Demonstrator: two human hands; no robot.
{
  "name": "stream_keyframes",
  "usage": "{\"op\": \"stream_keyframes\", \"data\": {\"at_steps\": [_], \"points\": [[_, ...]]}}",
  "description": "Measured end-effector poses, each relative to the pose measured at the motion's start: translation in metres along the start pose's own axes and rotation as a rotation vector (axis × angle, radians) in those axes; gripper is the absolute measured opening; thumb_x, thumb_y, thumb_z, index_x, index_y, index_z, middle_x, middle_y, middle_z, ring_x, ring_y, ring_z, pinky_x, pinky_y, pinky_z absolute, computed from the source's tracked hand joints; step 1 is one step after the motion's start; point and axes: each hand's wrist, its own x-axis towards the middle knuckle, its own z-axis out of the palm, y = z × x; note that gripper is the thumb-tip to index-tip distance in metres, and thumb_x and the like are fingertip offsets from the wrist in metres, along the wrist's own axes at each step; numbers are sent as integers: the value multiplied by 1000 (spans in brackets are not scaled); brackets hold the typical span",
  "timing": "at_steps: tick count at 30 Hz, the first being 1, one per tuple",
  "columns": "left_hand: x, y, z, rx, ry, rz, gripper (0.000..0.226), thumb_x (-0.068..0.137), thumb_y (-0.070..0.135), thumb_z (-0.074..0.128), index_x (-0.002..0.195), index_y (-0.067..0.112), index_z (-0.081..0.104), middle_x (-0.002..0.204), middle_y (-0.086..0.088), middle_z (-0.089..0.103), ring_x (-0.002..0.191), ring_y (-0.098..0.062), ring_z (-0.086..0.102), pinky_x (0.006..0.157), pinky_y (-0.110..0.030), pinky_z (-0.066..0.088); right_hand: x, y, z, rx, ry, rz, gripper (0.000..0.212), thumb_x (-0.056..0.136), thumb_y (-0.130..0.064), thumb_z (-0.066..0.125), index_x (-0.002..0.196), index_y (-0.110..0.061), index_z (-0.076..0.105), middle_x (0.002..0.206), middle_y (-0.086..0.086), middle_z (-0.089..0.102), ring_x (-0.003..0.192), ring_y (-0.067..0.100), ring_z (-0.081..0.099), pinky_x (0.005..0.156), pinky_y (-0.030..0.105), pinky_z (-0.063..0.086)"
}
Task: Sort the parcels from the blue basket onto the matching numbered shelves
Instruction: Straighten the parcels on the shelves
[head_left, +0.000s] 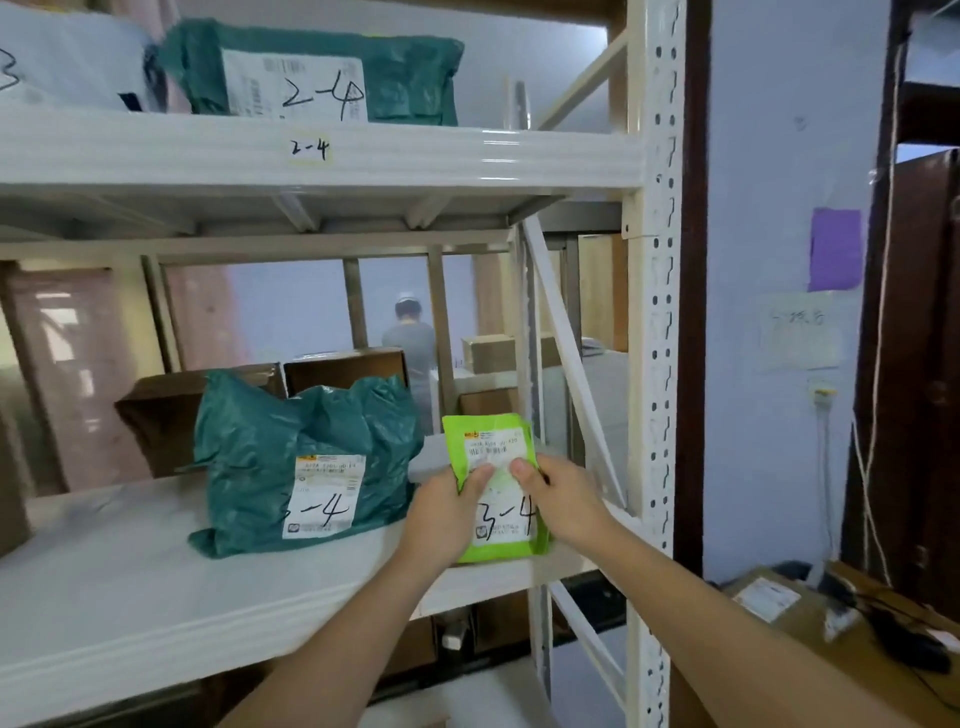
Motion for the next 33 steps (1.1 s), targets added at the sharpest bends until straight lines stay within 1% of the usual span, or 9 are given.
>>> {"op": "stream_keyframes", "data": {"at_steps": [5, 6, 8, 11, 17, 22, 24, 26, 33], "points": [[0, -6, 8, -129, 116, -173, 28, 101, 43, 57, 118, 21, 61, 106, 3, 71, 96, -15, 67, 75, -32, 50, 24, 20, -2, 70, -102, 2, 25, 96, -47, 60, 94, -25, 73, 87, -3, 76, 77, 13, 72, 76, 43, 59], [-1, -5, 7, -162, 140, -204, 25, 100, 39, 61, 118, 22, 59, 106, 3, 70, 93, -11, 66, 71, -27, 49, 28, 22, -5, 78, -117, 7, 23, 95, -46, 63, 98, -25, 72, 91, -3, 76, 79, 12, 72, 77, 42, 59], [-2, -6, 7, -138, 181, -240, 24, 97, 30, 68, 116, 25, 54, 96, 2, 67, 84, -7, 63, 60, -21, 42, 34, 24, -12, 67, -171, 26, 24, 93, -37, 70, 113, -23, 67, 97, -4, 73, 77, 6, 67, 67, 22, 56], [0, -15, 9, -25, 240, -234, 31, 92, 22, 74, 117, 21, 56, 80, 1, 61, 78, -14, 61, 62, -29, 44, 37, 31, -16, 116, -206, 112, 64, 84, -29, 81, 138, -24, 47, 99, 0, 64, 69, 9, 62, 46, 12, 42], [-4, -17, 24, 279, 292, -98, 22, 90, 10, 72, 93, 28, 60, 106, 6, 51, 100, -15, 57, 91, -30, 49, 34, 42, -7, -203, -288, -247, 11, 87, -30, 76, 95, -22, 76, 101, 1, 62, 90, 13, 60, 79, 26, 44], [-9, -12, 29, 328, 210, -42, 22, 88, 16, 61, 81, 36, 68, 98, 10, 66, 96, -11, 61, 89, -35, 52, 37, 40, 1, -437, -283, -398, 21, 96, -35, 62, 106, -27, 78, 99, 2, 63, 93, 19, 59, 71, 30, 41], [-10, -6, 28, 279, 200, -82, 12, 86, 29, 62, 91, 30, 73, 101, 10, 67, 97, -12, 63, 88, -36, 53, 38, 36, 4, -524, -247, -425, 25, 97, -38, 56, 104, -26, 77, 97, 1, 64, 92, 20, 61, 70, 31, 46], [-8, -5, 27, 258, 175, -148, 24, 85, 39, 61, 103, 29, 72, 106, 10, 68, 99, -13, 63, 89, -35, 53, 37, 33, 11, -606, -225, -440, 31, 100, -40, 50, 102, -22, 75, 98, 3, 63, 93, 22, 60, 70, 33, 46], [1, -12, 33, 446, 56, -185, 34, 100, 34, 48, 129, 21, 58, 133, -4, 57, 119, -24, 56, 100, -38, 46, 41, 28, 24, -731, -234, -424, 40, 101, -43, 42, 100, -13, 69, 100, 9, 64, 97, 27, 56, 66, 33, 37]]}}
